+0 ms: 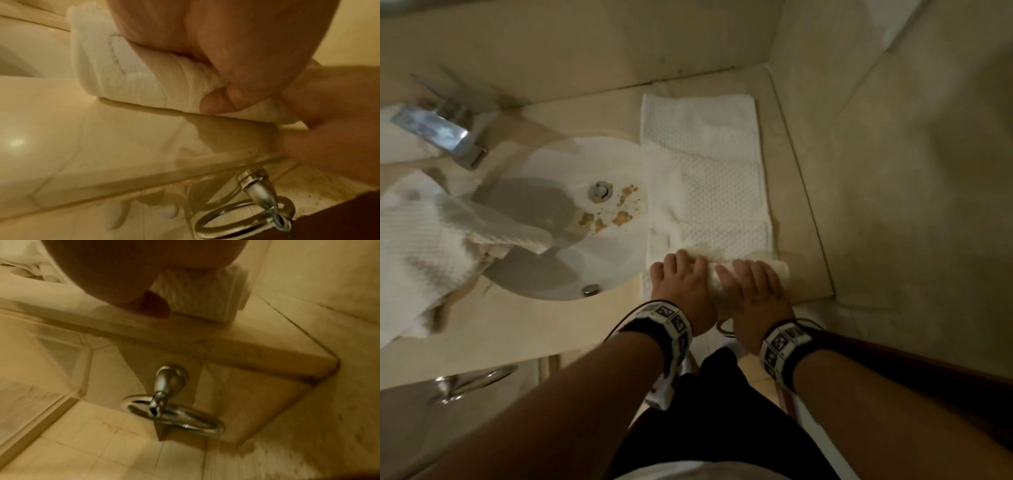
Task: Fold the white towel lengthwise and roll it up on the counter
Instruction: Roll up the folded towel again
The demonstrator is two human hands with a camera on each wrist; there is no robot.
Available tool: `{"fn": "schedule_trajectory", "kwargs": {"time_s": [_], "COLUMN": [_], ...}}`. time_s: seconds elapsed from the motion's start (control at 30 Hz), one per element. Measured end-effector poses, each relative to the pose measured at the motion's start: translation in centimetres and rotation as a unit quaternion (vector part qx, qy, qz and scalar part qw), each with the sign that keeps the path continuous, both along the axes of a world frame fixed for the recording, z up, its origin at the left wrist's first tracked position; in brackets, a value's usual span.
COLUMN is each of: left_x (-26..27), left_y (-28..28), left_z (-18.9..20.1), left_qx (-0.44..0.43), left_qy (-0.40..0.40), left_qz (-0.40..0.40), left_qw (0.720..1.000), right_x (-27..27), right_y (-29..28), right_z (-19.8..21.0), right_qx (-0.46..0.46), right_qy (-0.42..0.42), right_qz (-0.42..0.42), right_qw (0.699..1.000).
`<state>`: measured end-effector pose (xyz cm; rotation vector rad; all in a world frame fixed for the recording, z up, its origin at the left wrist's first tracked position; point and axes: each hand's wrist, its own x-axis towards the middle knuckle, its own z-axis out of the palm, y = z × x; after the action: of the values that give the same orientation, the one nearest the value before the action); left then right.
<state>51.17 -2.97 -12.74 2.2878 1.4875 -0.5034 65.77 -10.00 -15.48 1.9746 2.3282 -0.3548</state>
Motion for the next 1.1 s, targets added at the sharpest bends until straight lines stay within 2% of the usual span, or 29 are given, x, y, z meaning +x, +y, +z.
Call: {"fn": "schedule_trajectory", "kwargs": {"time_s": [0.1,0.3,0.43,0.67,0.83,1.0,1.1], "left_x": [0.1,0.0,0.1,0.8,1.0,1.0,1.2], "left_y": [0.1,-0.5,-2.3,2.6,0.6,-3.9,-4.2], "left_z": [-0.1,0.6,0.4,0.9,1.1,1.3,1.1], "left_qx": [-0.001,0.042,0.019,0.051,0.049,-0.002,-0.025], "left_qy": [-0.004,0.001,0.032,0.047,0.047,0.021,0.022], "left_qz": [0.0,0.0,-0.026,-0.062,-0.064,-0.053,-0.032], "left_qw": [1.0,0.999,0.999,0.996,0.996,0.998,0.999], "right_x": [-0.1,0.4,0.5,0.5,0.6,1.1,1.2], "right_y": [-0.4,3.5,5.6,8.3,5.9,1.4,1.3], "right_z": [0.1,0.7,1.5,1.6,2.5,3.2,3.4], "right_qx": [0.017,-0.086,-0.081,-0.086,-0.113,-0.156,-0.167], "right_qy": [0.013,-0.016,-0.044,-0.06,-0.067,-0.056,-0.052], "right_qz": [-0.013,-0.015,-0.015,-0.028,-0.017,-0.007,-0.01], "right_qw": [1.0,0.996,0.996,0.994,0.991,0.986,0.984]}}
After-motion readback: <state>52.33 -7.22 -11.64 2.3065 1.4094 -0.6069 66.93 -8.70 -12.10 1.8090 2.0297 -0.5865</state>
